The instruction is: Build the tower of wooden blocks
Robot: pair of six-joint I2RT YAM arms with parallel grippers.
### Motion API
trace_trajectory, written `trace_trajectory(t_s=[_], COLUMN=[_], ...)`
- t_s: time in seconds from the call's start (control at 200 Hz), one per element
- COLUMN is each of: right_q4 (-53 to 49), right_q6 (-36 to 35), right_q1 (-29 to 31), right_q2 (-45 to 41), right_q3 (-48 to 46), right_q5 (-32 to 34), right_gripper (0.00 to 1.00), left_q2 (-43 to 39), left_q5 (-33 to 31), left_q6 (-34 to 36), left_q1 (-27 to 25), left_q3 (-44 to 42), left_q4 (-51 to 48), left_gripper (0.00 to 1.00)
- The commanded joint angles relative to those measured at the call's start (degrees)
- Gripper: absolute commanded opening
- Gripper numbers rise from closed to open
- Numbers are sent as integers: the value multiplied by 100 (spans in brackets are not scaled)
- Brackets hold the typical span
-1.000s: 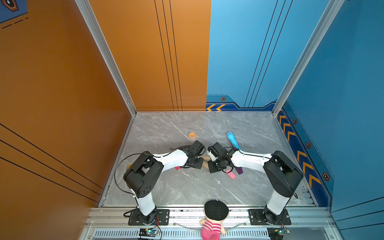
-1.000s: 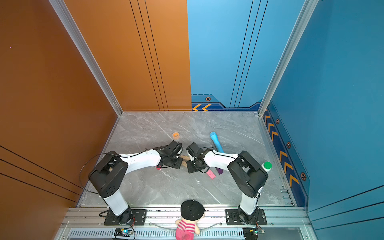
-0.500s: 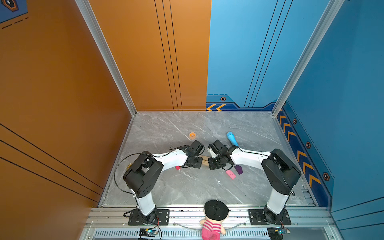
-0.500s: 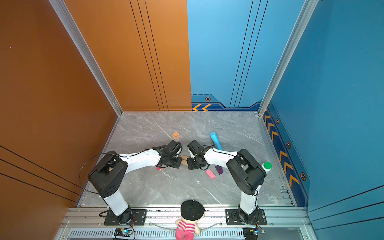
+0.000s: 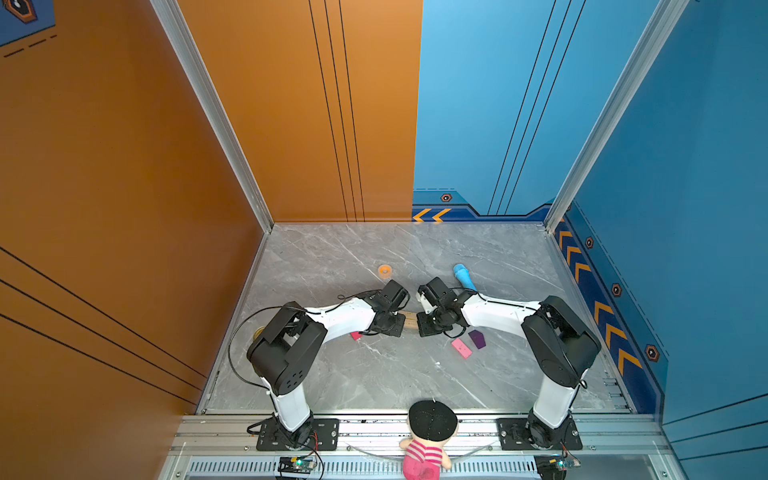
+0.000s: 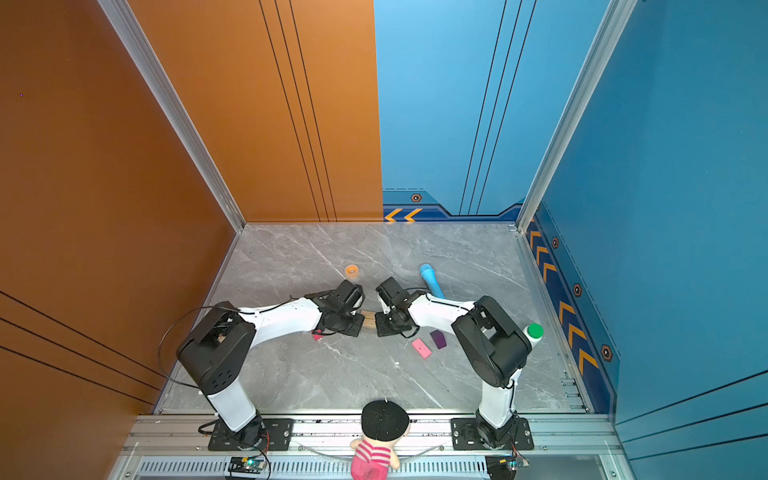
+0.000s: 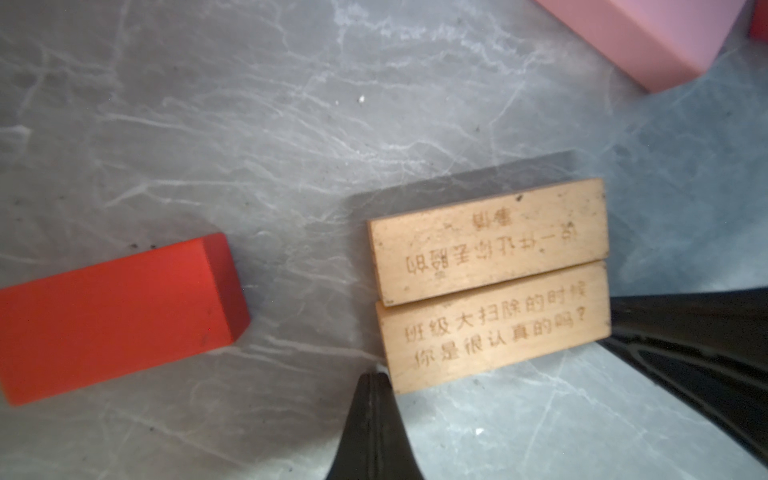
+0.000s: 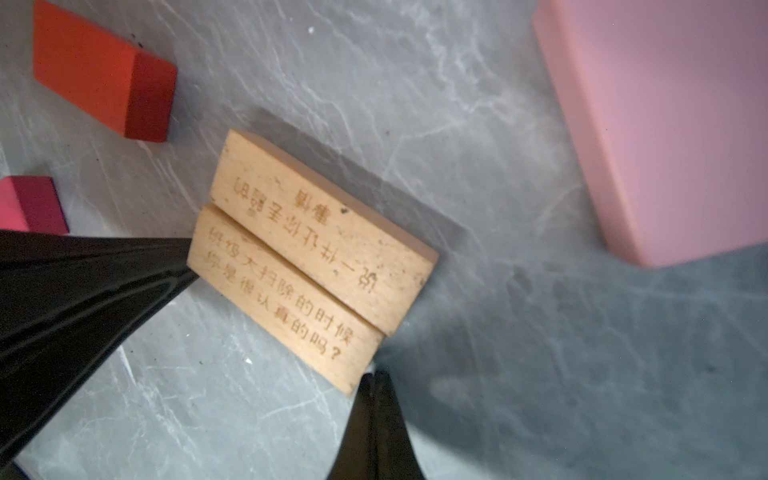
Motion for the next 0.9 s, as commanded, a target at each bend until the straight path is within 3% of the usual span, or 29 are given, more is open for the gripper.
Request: trace_trajectory(t_s=[0.0,0.896], right_q4=[126,102], right_q6=[65,79], right_q1=[18,-230], right_q2=[253,207], right_q3=[44,-16], right_q5=[73,101], right_gripper=[0,0], left_q2=[188,270], left_q5=[330,416], left_q6=[121,132], left_q1=[-42,-99], left_q3=[251,335], left_q4=[65,65], left_gripper=[0,0])
